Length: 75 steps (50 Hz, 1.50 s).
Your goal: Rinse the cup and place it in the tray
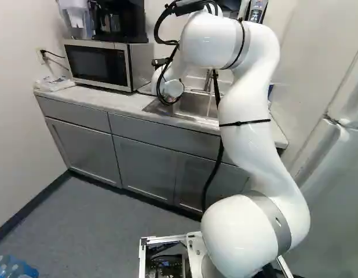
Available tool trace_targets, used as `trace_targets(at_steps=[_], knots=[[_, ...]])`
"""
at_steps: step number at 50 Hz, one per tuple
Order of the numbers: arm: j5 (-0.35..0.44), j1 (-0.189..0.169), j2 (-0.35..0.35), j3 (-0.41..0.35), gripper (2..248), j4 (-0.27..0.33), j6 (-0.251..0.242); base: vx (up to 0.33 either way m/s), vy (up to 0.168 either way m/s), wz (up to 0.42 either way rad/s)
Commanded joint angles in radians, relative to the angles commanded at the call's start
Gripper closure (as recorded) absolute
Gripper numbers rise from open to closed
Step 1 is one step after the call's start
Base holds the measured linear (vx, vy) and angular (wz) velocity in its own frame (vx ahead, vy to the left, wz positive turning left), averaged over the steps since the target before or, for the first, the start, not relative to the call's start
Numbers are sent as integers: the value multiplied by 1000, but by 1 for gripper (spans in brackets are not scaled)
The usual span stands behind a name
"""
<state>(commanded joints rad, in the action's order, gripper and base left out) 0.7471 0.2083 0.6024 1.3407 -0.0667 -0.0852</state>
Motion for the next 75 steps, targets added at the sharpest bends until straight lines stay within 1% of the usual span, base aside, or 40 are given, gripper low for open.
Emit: trace_targets(at_steps=[25,44,45,49,50,55,56,60,61,75], knots=[[-32,0,0,0,130,-44,0,0,0,0],[-32,0,0,0,129,-45,0,0,0,0],[-32,0,0,0,103,-45,0,0,0,0],[-32,0,0,0,103,-45,0,0,0,0],[-32,0,0,0,69,-45,0,0,0,0],[-32,0,-1,0,69,-45,0,0,0,0],[-32,0,-1,0,34,-45,0,0,0,0],[-32,0,-5,2,34,-45,0,0,0,0],[-32,0,-6,2,3,-45,0,0,0,0],[-32,0,-27,4,3,-45,0,0,0,0]])
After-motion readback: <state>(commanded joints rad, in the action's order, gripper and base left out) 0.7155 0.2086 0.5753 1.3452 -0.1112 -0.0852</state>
